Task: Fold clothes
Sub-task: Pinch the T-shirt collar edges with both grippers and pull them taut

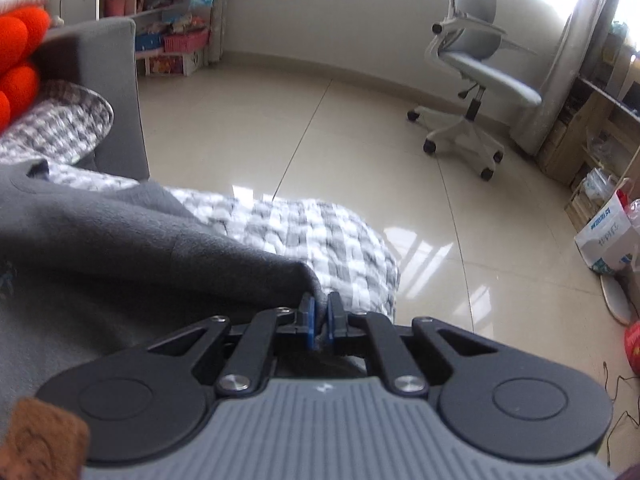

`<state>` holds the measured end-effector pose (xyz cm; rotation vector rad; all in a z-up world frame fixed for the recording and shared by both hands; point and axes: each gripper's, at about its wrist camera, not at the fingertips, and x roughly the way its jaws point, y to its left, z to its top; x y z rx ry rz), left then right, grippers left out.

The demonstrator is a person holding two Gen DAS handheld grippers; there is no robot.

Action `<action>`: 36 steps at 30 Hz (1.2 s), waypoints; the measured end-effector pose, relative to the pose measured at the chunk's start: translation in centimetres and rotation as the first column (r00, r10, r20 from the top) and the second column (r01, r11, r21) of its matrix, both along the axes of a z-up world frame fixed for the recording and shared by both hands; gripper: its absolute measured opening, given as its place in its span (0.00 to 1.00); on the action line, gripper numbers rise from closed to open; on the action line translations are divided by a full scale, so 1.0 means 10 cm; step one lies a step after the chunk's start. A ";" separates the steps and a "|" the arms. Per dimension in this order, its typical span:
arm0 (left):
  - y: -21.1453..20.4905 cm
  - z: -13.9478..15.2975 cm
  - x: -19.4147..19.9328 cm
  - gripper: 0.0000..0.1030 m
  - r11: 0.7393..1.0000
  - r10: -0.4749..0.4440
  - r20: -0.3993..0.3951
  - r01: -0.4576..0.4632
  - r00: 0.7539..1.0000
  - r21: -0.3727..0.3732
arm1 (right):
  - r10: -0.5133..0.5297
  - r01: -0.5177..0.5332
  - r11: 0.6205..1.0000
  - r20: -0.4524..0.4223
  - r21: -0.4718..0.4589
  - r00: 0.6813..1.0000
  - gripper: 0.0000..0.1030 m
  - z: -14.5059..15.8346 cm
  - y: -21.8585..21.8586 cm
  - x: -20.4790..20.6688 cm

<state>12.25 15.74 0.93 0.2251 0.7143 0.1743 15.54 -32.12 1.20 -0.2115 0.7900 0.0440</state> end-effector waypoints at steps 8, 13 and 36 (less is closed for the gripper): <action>0.08 0.33 -0.21 0.46 0.997 -0.054 0.038 0.051 0.998 0.063 | -0.014 0.013 0.999 0.012 0.043 1.000 0.37 0.14 -0.16 -0.02; 0.01 0.69 -0.06 0.56 0.991 -0.114 0.091 0.120 0.989 -0.060 | 0.042 -0.051 0.984 0.059 0.171 0.997 0.39 0.39 -0.09 0.07; -0.82 0.40 0.87 0.09 0.971 -0.170 0.139 0.190 0.976 -0.147 | 0.295 -0.296 0.955 0.235 -0.033 0.926 0.02 0.43 0.87 0.55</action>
